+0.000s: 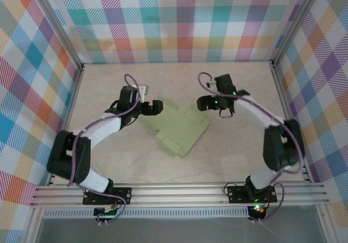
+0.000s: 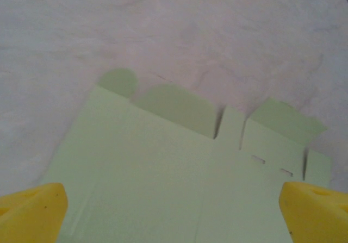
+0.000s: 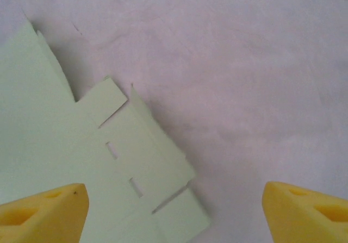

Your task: Fold the paper box

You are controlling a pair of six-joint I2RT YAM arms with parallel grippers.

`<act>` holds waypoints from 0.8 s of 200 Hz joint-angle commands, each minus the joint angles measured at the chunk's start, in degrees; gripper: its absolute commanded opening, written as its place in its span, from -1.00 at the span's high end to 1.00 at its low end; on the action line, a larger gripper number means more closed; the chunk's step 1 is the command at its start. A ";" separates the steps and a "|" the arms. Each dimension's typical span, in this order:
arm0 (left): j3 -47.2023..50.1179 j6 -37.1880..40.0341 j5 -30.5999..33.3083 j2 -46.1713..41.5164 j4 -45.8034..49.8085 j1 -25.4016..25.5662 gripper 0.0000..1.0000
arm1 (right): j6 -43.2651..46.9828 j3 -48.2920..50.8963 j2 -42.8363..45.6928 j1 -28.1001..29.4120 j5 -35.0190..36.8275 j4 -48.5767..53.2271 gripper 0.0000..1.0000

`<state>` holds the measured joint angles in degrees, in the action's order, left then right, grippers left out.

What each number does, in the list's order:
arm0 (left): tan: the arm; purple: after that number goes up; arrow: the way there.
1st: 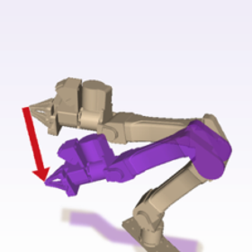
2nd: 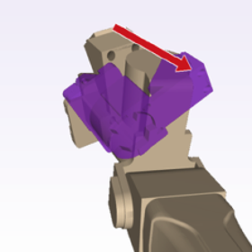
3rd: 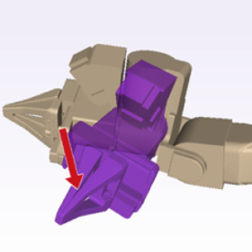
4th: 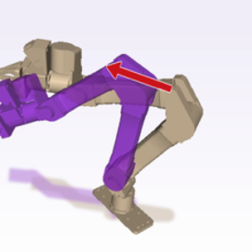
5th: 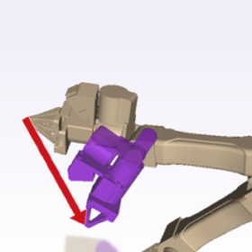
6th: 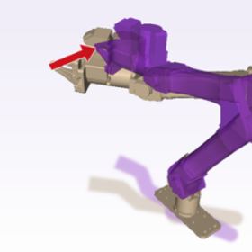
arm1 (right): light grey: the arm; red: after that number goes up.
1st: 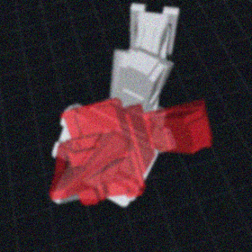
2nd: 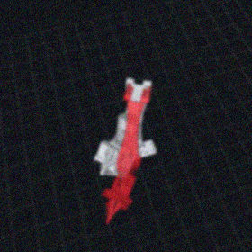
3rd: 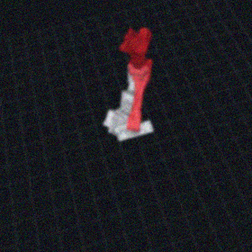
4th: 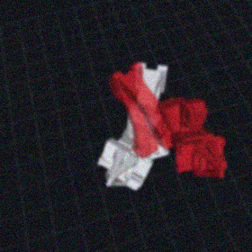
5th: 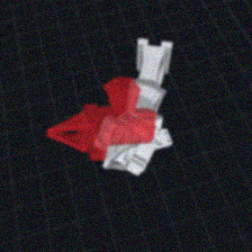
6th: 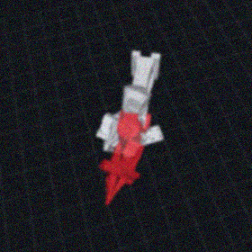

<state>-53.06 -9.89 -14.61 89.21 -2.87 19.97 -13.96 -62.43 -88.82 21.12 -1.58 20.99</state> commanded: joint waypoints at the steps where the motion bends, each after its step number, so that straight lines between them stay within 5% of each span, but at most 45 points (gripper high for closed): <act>1: -5.76 -0.59 -5.34 6.78 2.48 0.78 -1.00 | -29.80 11.44 6.95 1.12 -0.27 -8.75 -0.63; 39: -8.38 -2.21 -6.98 14.68 1.09 0.99 -1.00 | -40.71 21.38 13.85 4.90 -3.16 -11.47 -0.49; 77: -7.42 -4.99 -7.63 18.35 -0.87 1.21 -1.00 | -47.51 23.93 10.59 9.51 -4.21 -15.48 -0.44; 160: -0.32 -8.63 -3.85 16.47 -2.04 1.57 -1.00 | -48.47 21.20 1.18 10.51 -6.46 -16.22 -0.18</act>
<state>-57.43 -15.55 -19.86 106.63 -7.62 20.95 -61.39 -39.44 -85.86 31.48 -6.76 5.17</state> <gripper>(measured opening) 0.999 0.619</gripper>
